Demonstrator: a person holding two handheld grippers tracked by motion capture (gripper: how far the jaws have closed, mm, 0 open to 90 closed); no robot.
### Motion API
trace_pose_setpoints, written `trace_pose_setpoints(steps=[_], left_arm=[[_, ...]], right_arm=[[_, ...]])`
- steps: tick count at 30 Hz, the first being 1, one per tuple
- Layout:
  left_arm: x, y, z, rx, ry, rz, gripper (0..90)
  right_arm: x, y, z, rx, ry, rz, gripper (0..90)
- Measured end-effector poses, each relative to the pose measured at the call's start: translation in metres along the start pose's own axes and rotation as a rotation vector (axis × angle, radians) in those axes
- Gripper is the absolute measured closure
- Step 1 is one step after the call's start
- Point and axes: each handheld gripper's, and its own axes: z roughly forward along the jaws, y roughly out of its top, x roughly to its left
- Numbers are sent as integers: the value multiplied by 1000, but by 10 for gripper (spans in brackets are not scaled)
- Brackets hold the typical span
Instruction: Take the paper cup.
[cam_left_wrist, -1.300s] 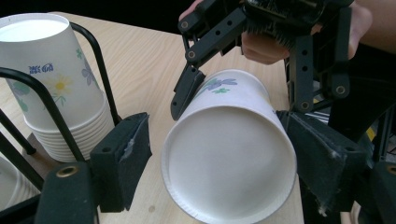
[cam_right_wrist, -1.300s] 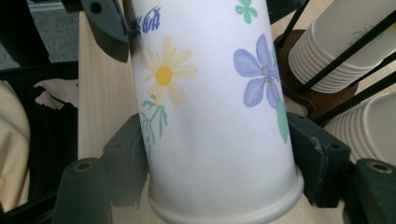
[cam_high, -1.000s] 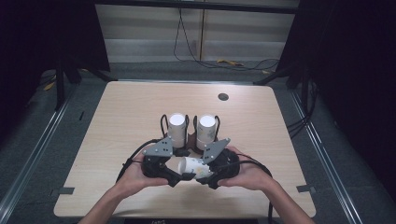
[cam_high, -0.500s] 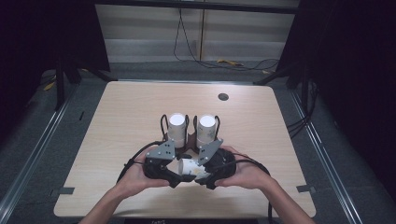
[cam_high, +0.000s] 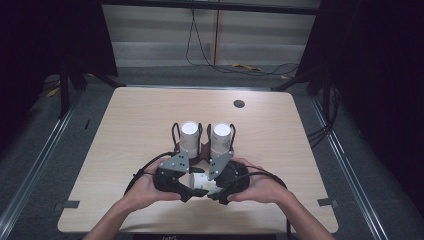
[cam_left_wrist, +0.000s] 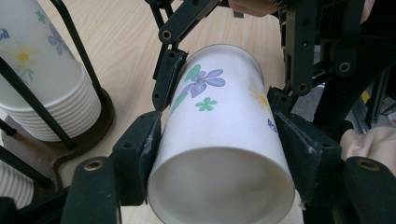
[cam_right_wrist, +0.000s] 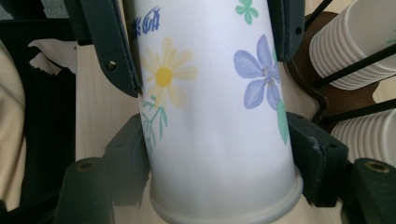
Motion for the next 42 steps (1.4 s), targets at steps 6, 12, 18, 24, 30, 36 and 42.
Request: trace_pose_setpoints(steps=[6, 12, 18, 24, 30, 36, 42], left_arm=[[0, 1, 4, 31, 5, 0, 319], [0, -1, 7, 79, 10, 1, 308], [-1, -1, 9, 96, -1, -2, 342], [0, -1, 8, 95, -4, 2, 353], [3, -4, 5, 49, -20, -17, 358], [6, -5, 1, 4, -26, -22, 359], [7, -4, -5, -58, -17, -32, 359]], right_arm=[[1, 1, 3, 13, 7, -1, 302], [2, 1, 7, 22, 8, -2, 301], [4, 1, 9, 29, -8, -24, 302], [5, 0, 9, 29, -7, -18, 294], [5, -2, 7, -11, -15, -4, 240], [2, -11, 0, -96, 1, 40, 173], [0, -17, -4, -166, -16, 82, 154]])
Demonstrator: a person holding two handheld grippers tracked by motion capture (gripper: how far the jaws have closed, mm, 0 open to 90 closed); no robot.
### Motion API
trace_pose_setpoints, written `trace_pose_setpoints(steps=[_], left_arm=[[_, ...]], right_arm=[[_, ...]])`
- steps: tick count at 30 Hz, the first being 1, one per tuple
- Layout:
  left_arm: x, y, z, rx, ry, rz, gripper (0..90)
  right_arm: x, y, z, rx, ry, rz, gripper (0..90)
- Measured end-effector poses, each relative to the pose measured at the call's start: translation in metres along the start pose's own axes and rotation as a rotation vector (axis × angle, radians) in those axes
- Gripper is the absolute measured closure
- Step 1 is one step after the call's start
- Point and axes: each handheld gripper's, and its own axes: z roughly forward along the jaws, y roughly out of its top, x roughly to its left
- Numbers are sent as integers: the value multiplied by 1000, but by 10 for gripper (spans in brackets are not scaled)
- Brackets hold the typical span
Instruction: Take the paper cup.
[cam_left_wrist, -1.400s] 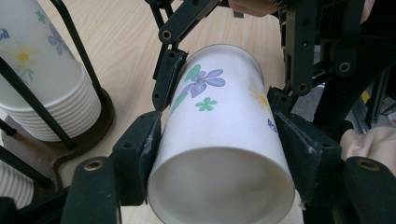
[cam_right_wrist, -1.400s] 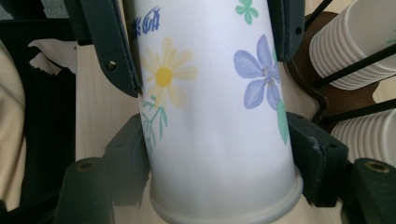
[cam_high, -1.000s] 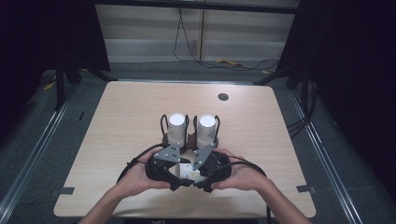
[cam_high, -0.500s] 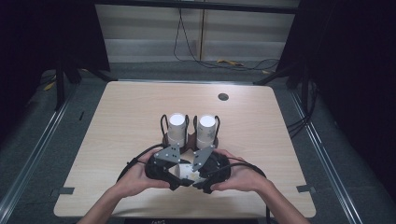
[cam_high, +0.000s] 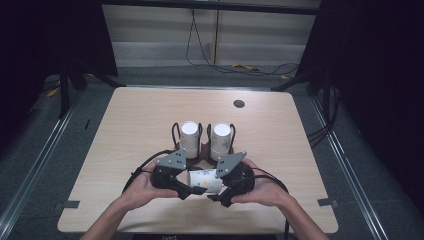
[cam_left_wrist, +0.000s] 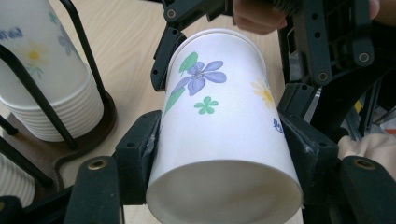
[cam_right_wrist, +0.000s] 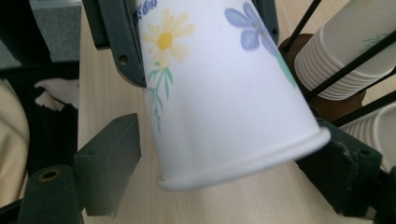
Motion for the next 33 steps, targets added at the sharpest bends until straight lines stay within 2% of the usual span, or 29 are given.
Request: trace_pose_setpoints(steps=[6, 12, 13, 14, 15, 17, 19, 21, 26, 33], left_arm=[[2, 1, -8, -69, -2, -11, 359], [1, 3, -11, -111, 32, -48, 360], [1, 4, -12, -116, 37, -45, 361], [0, 4, -13, -127, 47, -47, 361], [0, 5, -13, -138, 53, -47, 361], [-1, 6, -15, -158, 54, -51, 361], [-1, 6, -15, -176, 60, -62, 361], [-1, 6, -16, -184, 54, -69, 361], [-2, 6, -15, -196, 38, -78, 360], [-4, 7, -15, -206, 25, -74, 359]], right_arm=[[-6, -7, -7, -104, -2, 69, 152], [-9, -9, -12, -180, -39, 102, 151], [-10, -9, -13, -205, -44, 115, 142], [-10, -9, -13, -205, -44, 115, 142], [-11, -10, -15, -235, -46, 127, 141], [-11, -11, -16, -254, -40, 136, 141], [-13, -15, -18, -298, -25, 160, 141], [-14, -16, -19, -311, -23, 169, 141], [-19, -25, -25, -403, 40, 218, 140], [-23, -30, -28, -463, 89, 245, 139]])
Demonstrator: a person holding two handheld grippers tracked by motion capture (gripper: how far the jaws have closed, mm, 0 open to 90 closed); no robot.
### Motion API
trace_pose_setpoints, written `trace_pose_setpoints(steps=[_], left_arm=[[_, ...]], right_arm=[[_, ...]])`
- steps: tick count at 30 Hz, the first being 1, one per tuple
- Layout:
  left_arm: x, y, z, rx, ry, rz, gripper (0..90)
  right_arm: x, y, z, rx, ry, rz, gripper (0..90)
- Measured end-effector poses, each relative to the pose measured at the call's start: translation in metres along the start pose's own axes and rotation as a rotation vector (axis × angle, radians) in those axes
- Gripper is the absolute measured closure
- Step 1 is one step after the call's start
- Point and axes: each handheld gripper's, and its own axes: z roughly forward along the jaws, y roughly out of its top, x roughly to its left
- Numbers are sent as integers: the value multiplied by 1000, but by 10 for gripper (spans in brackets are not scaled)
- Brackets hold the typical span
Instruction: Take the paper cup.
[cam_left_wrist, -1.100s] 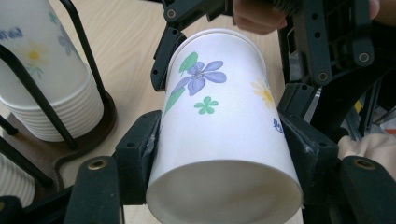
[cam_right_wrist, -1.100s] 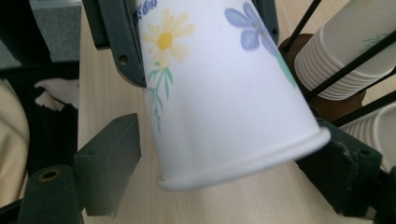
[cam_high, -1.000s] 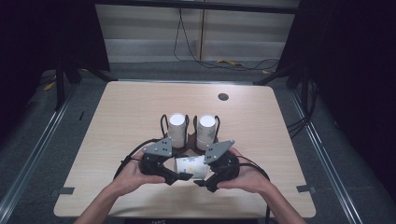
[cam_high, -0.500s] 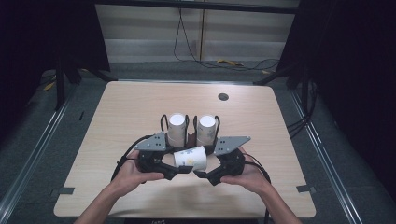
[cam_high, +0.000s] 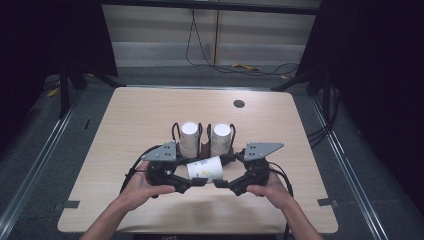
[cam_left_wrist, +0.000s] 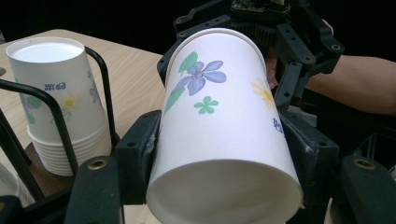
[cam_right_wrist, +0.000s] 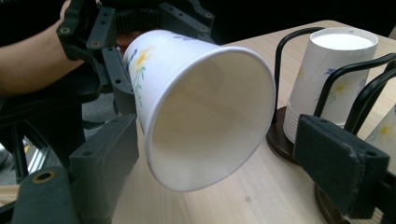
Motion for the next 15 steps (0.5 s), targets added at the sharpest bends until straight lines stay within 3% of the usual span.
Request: trace_pose_setpoints(steps=[9, 15], left_arm=[[-1, 1, -1, -17, -25, -7, 357], [-2, 2, 0, -21, -36, 0, 357]], right_arm=[[-4, -2, -5, -105, 85, 57, 173], [-6, -3, -6, -125, 104, 65, 199]])
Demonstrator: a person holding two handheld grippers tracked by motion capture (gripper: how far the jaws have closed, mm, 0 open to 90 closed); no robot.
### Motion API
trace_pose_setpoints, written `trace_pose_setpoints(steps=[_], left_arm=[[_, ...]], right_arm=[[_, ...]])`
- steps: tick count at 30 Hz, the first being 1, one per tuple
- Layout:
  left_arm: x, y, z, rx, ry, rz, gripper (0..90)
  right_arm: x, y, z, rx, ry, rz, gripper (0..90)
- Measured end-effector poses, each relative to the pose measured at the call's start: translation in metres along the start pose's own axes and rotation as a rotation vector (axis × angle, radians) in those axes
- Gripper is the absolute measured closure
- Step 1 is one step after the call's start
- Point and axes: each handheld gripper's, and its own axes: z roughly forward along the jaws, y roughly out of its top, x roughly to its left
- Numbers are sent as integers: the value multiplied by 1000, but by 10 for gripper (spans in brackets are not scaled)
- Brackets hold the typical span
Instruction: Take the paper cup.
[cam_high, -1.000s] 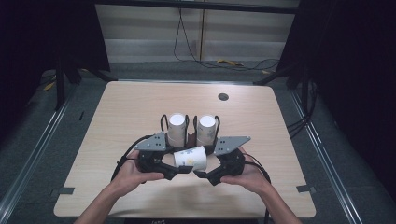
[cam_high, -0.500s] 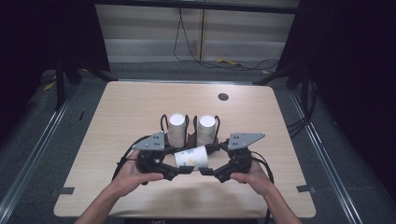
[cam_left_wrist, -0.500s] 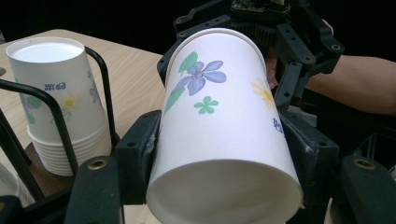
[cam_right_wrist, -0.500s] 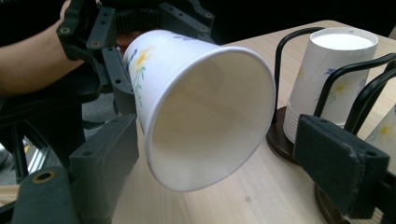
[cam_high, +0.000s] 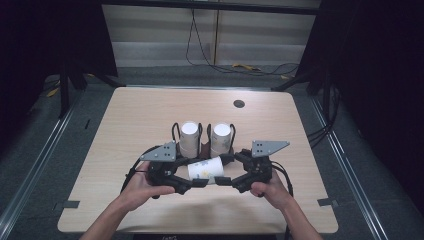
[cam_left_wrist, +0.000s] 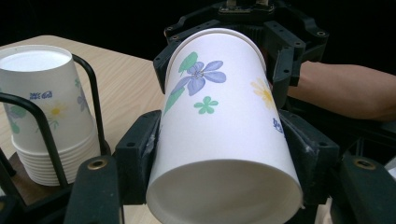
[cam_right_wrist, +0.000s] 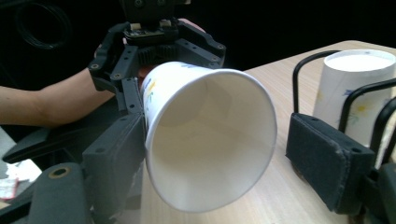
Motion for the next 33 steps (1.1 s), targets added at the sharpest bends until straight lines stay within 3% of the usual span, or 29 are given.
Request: trace_pose_setpoints(steps=[10, 23, 33], left_arm=[[-1, 0, 1, 1, -8, 4, 358], [0, 0, 0, -2, -19, -5, 359], [3, -3, 0, -29, -52, -17, 363]], right_arm=[[-1, -1, 2, 1, 36, 8, 240], [-1, -1, 2, -3, 45, 12, 249], [-1, -1, 0, -6, 51, -9, 275]])
